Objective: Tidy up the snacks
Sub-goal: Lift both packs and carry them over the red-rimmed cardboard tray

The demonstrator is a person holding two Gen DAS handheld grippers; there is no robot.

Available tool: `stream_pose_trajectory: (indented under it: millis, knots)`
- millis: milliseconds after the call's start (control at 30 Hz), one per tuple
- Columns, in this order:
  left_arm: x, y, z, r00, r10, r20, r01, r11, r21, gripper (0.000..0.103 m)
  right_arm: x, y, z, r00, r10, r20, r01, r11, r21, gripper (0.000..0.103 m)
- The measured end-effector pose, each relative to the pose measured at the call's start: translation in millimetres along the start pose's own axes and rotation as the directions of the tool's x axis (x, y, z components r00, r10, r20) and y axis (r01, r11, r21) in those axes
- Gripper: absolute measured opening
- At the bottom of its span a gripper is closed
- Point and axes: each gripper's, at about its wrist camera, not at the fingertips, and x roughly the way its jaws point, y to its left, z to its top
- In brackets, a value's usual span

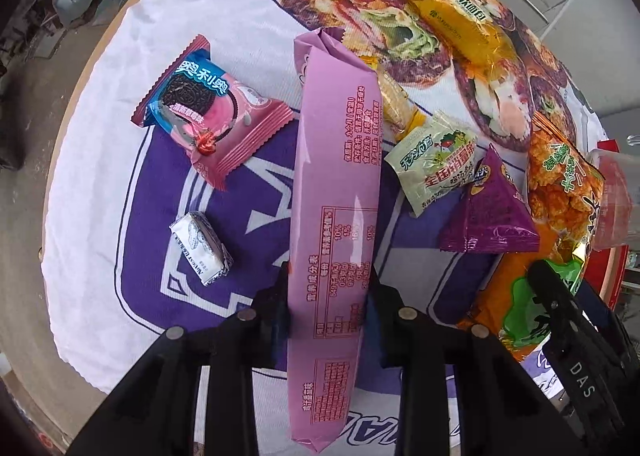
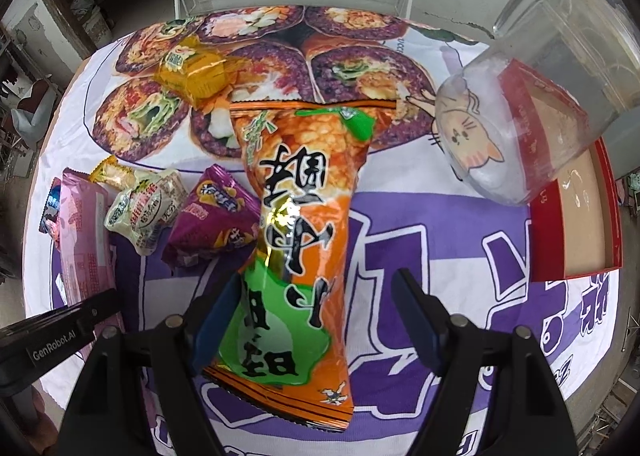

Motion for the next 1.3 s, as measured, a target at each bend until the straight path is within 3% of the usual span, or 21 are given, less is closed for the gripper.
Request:
stream_pose_trajectory:
  millis: [233,300,400,700,1000,1300]
  knots:
    - [-8,-14,-2,1.000,0.015,0.022,-0.016,0.999,0.051,0.030,14,5,7,0.999,0.010,-0.039,-0.009,1.000,0.021,0.073]
    - [-4,-18,-4,1.000,0.010,0.019,-0.011,0.998,0.054,0.030,19,5,9,0.998,0.037,-0.059,-0.035,0.999,0.033,0.056]
    - [-4,-22,-3,1.000,0.005,0.023,-0.006,0.998,0.064,0.030,21,4,12,0.994,0.068,-0.081,-0.066,0.997,0.037,0.042]
    - [-12,-40,0,0.999,-0.007,0.046,0.003,0.997,0.080,0.030,12,0,19,0.988,0.125,-0.091,-0.123,0.992,0.021,0.024]
    - [-31,-64,-15,0.995,-0.032,0.092,0.017,0.986,0.163,0.030,-31,-11,5,0.994,0.104,-0.012,-0.104,0.994,0.025,0.022]
    - [-63,-115,-36,0.986,-0.093,0.142,0.044,0.946,0.320,0.030,-80,-55,-17,0.995,0.055,0.080,-0.066,0.988,0.142,0.022]
